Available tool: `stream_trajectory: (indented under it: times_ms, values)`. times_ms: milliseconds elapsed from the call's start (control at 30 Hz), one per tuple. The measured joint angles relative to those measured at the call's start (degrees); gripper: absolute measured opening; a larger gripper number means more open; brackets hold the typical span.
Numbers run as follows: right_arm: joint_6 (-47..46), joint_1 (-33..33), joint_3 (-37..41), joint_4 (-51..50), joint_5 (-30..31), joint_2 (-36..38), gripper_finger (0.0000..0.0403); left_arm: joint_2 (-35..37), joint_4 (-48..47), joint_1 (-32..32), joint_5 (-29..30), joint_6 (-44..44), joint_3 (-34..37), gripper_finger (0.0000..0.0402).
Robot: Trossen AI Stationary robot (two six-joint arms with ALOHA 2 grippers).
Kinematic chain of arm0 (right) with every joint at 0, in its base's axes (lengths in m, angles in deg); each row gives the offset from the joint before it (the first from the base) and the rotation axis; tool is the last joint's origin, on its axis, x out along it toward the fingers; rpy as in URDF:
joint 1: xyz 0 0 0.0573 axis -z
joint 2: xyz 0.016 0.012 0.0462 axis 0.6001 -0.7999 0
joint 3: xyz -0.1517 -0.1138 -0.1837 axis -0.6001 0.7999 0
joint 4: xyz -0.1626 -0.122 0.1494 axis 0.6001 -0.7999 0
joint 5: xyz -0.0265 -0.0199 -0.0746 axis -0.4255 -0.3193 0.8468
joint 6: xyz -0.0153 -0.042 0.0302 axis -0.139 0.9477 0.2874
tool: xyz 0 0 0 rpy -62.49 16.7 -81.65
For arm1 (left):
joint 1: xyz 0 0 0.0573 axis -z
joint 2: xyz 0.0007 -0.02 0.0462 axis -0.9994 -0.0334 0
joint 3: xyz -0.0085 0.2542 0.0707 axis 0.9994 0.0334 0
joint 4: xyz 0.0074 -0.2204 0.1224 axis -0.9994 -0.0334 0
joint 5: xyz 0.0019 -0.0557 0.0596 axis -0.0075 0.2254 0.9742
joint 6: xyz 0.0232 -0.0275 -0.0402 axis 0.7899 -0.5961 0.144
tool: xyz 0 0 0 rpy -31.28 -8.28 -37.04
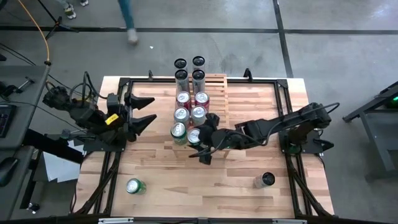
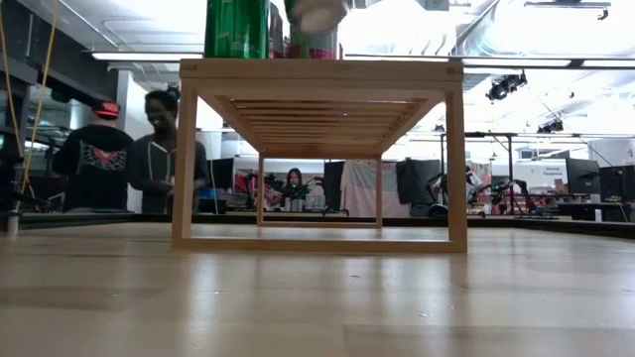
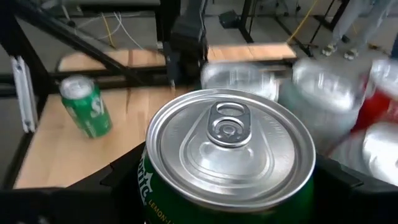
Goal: Place canned beverage on shelf
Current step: Put the bottom right green soda can on the shelf aligned with the other green soda can
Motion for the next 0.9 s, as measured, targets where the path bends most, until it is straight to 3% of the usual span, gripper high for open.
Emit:
stream_trajectory:
  times_ms: [133, 267, 367, 533, 900]
  values:
    - [-5.3, -0.9, 10.6, 5.6, -0.2, 5.8, 0.0287, 0.7, 0.0, 1.3, 0.1, 0.0, 0.0, 0.0378]
    - [-6.4, -1.5, 19.8, 21.2, 1.0, 11.3, 0.0287, 1.0, -0.3, 2.1, 1.3, 0.7, 0.0, 0.0378]
    - [-5.8, -1.3, 23.8, 29.1, 4.3, 11.5, 0.0287, 1.0, 0.0, 2.0, 2.2, 1.9, 0.0, 0.0378]
    - [-3.8, -0.6, 24.7, 30.7, 11.4, 9.4, 0.0287, 1.0, 0.1, 2.0, 4.5, 3.0, 0.0, 0.0378]
    - [-0.2, 0.5, 24.7, 30.9, 9.5, 6.9, 0.0287, 1.0, 0.3, 2.0, 6.0, 3.0, 0.0, 0.0378]
